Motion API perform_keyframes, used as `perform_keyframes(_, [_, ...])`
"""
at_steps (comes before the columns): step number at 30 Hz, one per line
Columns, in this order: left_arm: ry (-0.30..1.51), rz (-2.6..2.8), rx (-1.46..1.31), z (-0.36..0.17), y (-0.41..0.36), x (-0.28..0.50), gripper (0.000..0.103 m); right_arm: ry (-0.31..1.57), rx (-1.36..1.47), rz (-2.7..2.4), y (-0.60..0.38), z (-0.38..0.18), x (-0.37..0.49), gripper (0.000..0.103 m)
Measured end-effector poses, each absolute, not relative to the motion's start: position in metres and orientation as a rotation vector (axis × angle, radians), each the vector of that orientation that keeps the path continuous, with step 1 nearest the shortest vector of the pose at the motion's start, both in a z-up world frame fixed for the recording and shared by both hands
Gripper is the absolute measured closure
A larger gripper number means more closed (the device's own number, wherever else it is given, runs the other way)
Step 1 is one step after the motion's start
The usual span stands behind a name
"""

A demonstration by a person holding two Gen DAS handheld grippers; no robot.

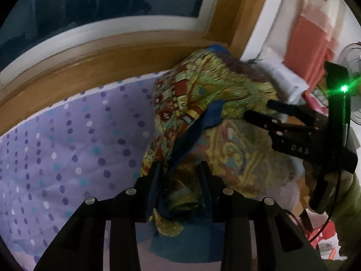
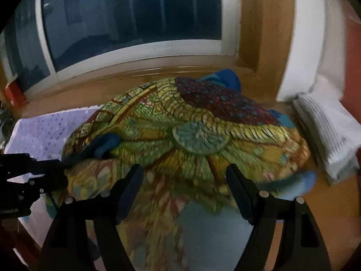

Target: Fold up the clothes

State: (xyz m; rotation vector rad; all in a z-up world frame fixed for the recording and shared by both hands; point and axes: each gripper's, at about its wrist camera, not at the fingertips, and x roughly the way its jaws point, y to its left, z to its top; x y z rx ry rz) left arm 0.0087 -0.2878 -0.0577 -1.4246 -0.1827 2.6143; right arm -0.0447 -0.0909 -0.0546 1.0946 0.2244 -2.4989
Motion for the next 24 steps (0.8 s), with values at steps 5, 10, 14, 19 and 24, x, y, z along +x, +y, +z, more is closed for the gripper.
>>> perform_keyframes(5, [-0.171, 2.637, -1.465, -0.059, -0.300, 0.005, 0.069, 0.220, 1.163, -2.461, -0.099, -0.069, -0.058, 0.027])
perform_keyframes(10, [-0.230, 2.541, -1.449, -0.071, -0.306, 0.003, 0.069, 0.175, 1.208, -2.468, -0.100, -0.076, -0.062, 0.027])
perform_keyframes(14, [-0.300, 2.450, -1.458, -0.083, -0.304, -0.004, 0.069, 0.138, 1.245, -2.475, -0.103, -0.083, -0.064, 0.027])
perform_keyframes(19, [-0.435, 2.385, -1.419, -0.089, -0.313, -0.010, 0.087, 0.113, 1.258, -2.461, -0.111, -0.086, -0.065, 0.067])
perform_keyframes(24, [-0.540, 2.420, -1.367, -0.074, -0.337, 0.004, 0.093, 0.128, 1.188, -2.468, -0.130, -0.061, -0.047, 0.096])
